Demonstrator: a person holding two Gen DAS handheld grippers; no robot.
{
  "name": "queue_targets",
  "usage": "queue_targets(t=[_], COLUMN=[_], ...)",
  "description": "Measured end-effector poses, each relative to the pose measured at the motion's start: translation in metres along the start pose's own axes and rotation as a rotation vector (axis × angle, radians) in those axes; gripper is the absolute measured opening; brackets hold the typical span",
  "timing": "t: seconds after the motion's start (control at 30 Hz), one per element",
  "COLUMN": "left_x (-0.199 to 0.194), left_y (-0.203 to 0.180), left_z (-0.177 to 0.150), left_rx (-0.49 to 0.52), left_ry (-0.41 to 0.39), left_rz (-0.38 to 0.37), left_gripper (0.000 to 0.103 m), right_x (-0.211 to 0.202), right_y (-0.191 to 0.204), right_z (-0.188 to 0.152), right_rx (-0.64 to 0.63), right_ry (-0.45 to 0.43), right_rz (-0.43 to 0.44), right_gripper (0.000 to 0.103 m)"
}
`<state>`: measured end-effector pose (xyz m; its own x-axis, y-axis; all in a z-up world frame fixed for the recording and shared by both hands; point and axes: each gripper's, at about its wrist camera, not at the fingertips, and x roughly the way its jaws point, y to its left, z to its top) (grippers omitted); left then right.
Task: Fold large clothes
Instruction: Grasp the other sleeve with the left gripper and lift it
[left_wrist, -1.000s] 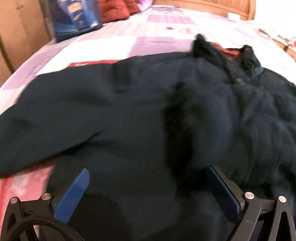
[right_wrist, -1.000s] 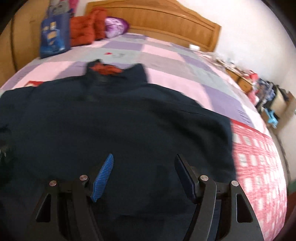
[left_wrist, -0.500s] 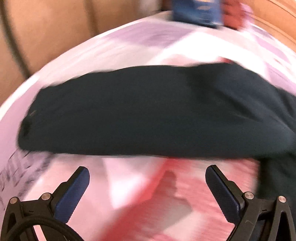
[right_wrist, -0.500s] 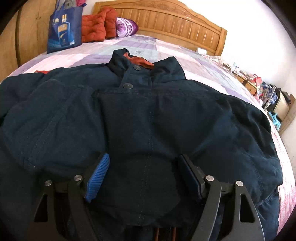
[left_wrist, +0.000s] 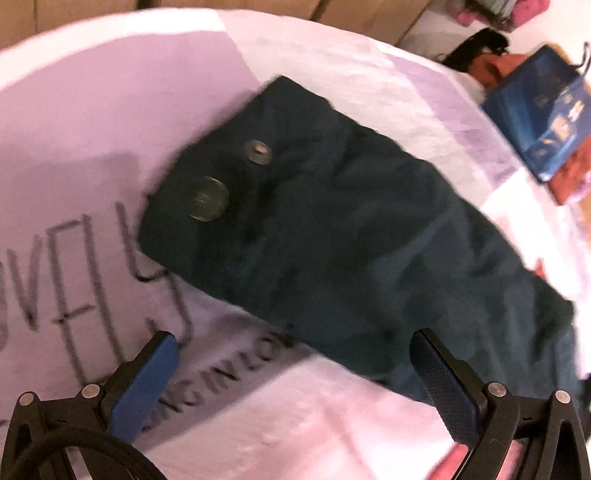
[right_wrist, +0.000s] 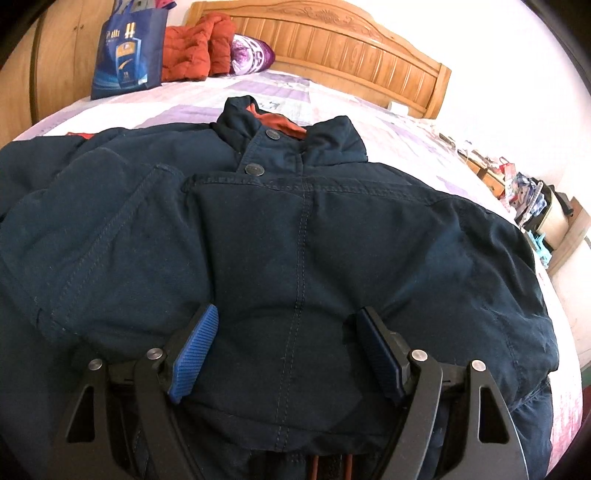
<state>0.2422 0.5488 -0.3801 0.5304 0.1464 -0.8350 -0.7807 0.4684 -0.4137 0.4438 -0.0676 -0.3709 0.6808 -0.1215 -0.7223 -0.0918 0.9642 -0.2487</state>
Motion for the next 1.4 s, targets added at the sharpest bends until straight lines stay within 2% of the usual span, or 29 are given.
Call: queue_targets(t=[0.07, 0.17, 0.23, 0.3, 0.4, 0.53, 0.6, 0.67, 0.7, 0.73, 0.77, 0.83, 1.0, 1.13, 1.2, 1.27, 1.4], left_x=[0.001, 0.001, 0.003, 0.008, 0.014, 0.026, 0.034, 0.043, 0.043, 0.042, 0.038, 0.026, -0.002, -0.012, -0.029, -0.055, -0.106], left_y=[-0.005, -0.019, -0.036, -0.048, -0.049, -0.054, -0.051, -0.046, -0.044, -0.046, -0.049, -0.058, -0.079, -0.086, -0.103, -0.125, -0.185], left_z=[0.002, -0.004, -0.012, -0.022, -0.022, 0.007, 0.026, 0.045, 0.051, 0.057, 0.061, 0.063, 0.074, 0.084, 0.081, 0.073, 0.059], left_rx=[-0.026, -0.071, -0.047, 0.013, 0.02, 0.002, -0.029, -0.073, -0.093, -0.102, -0.089, -0.03, 0.097, 0.14, 0.201, 0.291, 0.455], left_ry=[0.015, 0.057, 0.073, 0.072, 0.039, -0.039, -0.047, -0.05, -0.061, -0.077, -0.084, -0.115, -0.191, -0.188, -0.23, -0.289, -0.365], left_rz=[-0.03, -0.12, -0.149, -0.111, -0.088, -0.064, -0.063, -0.054, -0.061, -0.084, -0.103, -0.089, -0.018, 0.033, 0.043, 0.031, -0.049], left_gripper=[0.103, 0.103, 0.103, 0.103, 0.103, 0.103, 0.101, 0.092, 0.078, 0.043, 0.033, 0.023, 0.02, 0.018, 0.015, 0.014, 0.014], right_x=[0.0, -0.001, 0.0, -0.001, 0.0, 0.0, 0.0, 0.0, 0.0, 0.0, 0.0, 0.0, 0.0, 0.0, 0.0, 0.0, 0.0], right_y=[0.0, 0.0, 0.0, -0.001, -0.001, -0.001, -0.001, -0.001, -0.001, -0.001, -0.001, -0.001, -0.002, -0.001, -0.001, -0.001, -0.003], right_z=[0.0, 0.0, 0.0, 0.0, 0.0, -0.001, -0.001, 0.0, 0.0, 0.0, 0.0, 0.0, -0.001, 0.0, 0.0, 0.0, 0.0], right_rx=[-0.001, -0.004, -0.001, -0.002, -0.002, -0.001, -0.001, -0.001, -0.002, -0.002, -0.002, -0.002, -0.003, -0.001, -0.002, -0.004, -0.003], right_ry=[0.0, -0.001, 0.0, 0.0, 0.0, -0.001, -0.002, -0.001, -0.002, -0.001, -0.001, -0.001, -0.001, -0.002, -0.002, -0.001, 0.002], right_rz=[-0.001, -0.005, 0.0, -0.001, 0.0, 0.002, 0.001, 0.0, 0.0, 0.0, 0.001, 0.001, 0.001, 0.002, 0.001, -0.001, 0.002], right_gripper=[0.081, 0.081, 0.081, 0.081, 0.081, 0.081, 0.081, 0.081, 0.081, 0.081, 0.081, 0.081, 0.081, 0.081, 0.081, 0.081, 0.081])
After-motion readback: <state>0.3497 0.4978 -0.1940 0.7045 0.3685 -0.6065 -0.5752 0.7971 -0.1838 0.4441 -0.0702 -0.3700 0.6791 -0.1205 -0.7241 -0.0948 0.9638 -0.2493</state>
